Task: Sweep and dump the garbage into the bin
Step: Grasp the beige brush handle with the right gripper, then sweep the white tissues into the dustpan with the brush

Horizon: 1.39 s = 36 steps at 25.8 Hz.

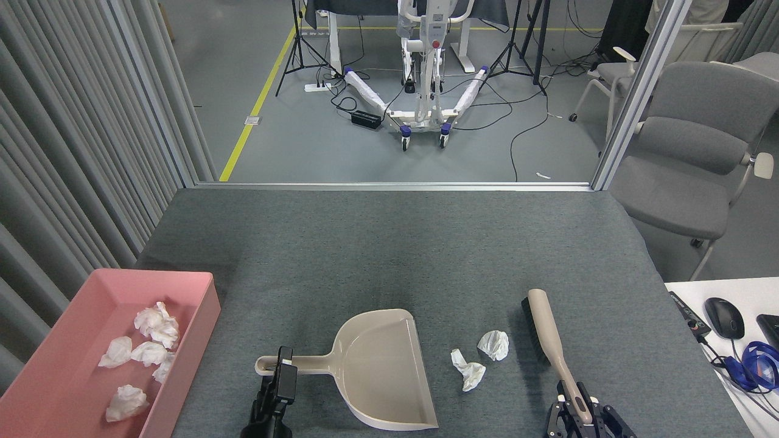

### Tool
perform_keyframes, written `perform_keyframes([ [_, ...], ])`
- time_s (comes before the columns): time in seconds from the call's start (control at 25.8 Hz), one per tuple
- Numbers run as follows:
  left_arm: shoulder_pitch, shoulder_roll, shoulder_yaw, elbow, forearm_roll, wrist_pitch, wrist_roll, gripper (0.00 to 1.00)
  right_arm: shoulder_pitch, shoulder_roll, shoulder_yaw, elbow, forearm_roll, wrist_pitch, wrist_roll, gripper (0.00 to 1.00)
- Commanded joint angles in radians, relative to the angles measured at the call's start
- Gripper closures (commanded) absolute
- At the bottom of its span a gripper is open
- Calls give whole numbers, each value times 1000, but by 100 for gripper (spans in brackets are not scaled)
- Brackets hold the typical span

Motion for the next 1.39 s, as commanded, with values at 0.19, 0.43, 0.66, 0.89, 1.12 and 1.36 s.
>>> perform_keyframes([
  [0.19,-2,1,-4,3,-3,-21,7,41,119,7,11,-101,0,-8,9,100],
  [0.43,-2,-2,-2,17,-10,-50,10,49,188,31,90,-165,20,2,17,100],
  [0.66,-4,1,-7,17,-19,-52,12,67,200,89,202,-167,87,31,21,100],
  [0.89,-2,6,-9,21,-63,-76,12,86,168,157,337,-165,127,92,18,100],
  [1.12,2,8,-7,20,-62,-93,12,87,160,186,406,-162,120,92,13,100],
  [1.36,11,9,-7,17,-56,-117,12,88,157,203,459,-162,106,83,3,100],
])
